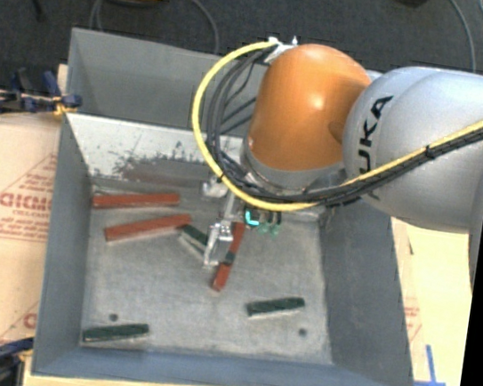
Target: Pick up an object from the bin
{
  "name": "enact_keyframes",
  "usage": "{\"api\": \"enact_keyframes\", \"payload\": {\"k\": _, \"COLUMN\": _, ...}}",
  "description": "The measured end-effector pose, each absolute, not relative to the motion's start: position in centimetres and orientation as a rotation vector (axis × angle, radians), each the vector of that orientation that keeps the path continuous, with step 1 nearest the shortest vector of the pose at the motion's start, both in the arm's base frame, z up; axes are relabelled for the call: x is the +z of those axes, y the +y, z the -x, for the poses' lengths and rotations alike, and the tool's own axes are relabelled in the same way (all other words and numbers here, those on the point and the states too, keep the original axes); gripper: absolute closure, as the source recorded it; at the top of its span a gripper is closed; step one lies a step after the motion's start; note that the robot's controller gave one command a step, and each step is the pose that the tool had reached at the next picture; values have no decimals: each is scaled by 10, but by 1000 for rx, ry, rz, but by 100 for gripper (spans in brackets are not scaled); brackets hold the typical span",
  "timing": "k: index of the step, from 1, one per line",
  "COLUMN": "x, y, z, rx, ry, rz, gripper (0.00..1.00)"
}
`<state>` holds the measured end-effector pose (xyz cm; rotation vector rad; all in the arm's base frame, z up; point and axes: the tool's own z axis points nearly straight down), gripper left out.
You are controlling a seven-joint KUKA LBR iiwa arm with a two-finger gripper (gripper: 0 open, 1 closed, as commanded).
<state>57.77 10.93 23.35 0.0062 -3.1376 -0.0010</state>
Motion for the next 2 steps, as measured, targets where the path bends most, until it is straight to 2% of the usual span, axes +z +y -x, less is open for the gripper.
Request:
{"api": "enact_keyframes", "payload": {"k": 1, "x": 238, "y": 109, "z": -579, "rx": -2, "ry": -3145, "rz": -2, "gripper": 0}}
{"api": "enact_keyframes", "payload": {"k": 2, "x": 170, "y": 79, "z": -589, "rx": -3, "ry": -3150, "rz": 53, "gripper": 0}}
